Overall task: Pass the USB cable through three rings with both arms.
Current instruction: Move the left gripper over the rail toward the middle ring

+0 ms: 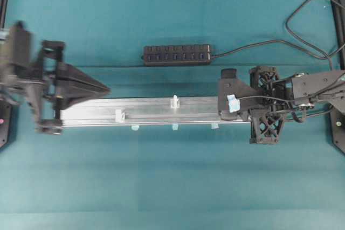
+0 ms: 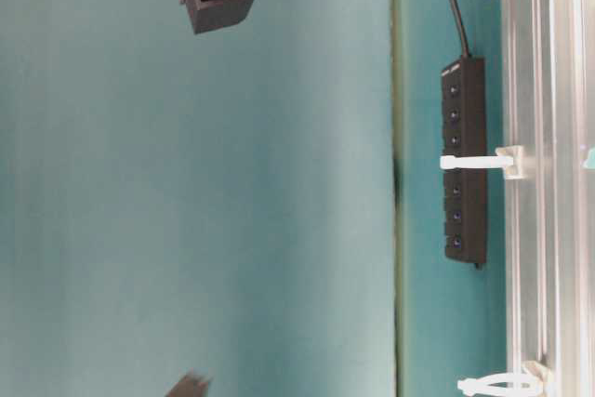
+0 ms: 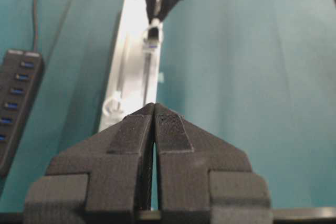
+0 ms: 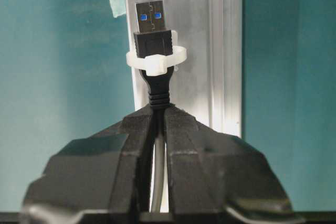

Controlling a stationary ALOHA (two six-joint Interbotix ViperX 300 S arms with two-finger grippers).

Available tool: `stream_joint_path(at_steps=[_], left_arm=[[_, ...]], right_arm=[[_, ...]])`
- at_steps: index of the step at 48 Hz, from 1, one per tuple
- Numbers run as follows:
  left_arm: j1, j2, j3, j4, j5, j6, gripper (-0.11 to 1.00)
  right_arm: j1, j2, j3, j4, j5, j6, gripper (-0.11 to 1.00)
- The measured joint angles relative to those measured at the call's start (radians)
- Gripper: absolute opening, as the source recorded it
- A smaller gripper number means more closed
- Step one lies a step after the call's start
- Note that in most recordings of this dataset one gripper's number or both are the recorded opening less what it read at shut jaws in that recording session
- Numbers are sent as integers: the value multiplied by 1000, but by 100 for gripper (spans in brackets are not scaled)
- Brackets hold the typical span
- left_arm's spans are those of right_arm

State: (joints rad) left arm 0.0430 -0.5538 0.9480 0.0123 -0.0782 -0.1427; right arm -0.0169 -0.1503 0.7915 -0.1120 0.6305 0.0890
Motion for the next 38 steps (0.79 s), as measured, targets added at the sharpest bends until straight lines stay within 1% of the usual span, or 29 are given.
stream_joint_path(at_steps=[11, 18, 22, 30, 38], left_arm=[[3, 196, -127, 0, -2, -2, 2], [5, 284, -189, 0, -2, -8, 2], [3, 313, -209, 2, -11, -8, 2], [5, 347, -218, 0, -72, 2, 2], [5, 394, -229, 0, -83, -8, 2]], right_arm=[[0, 0, 0, 0, -2, 0, -8], [0, 0, 0, 0, -12, 0, -8], [0, 0, 2, -2, -20, 0, -8], [0, 0, 0, 0, -32, 0, -8], [0, 0, 0, -2, -34, 0, -8]])
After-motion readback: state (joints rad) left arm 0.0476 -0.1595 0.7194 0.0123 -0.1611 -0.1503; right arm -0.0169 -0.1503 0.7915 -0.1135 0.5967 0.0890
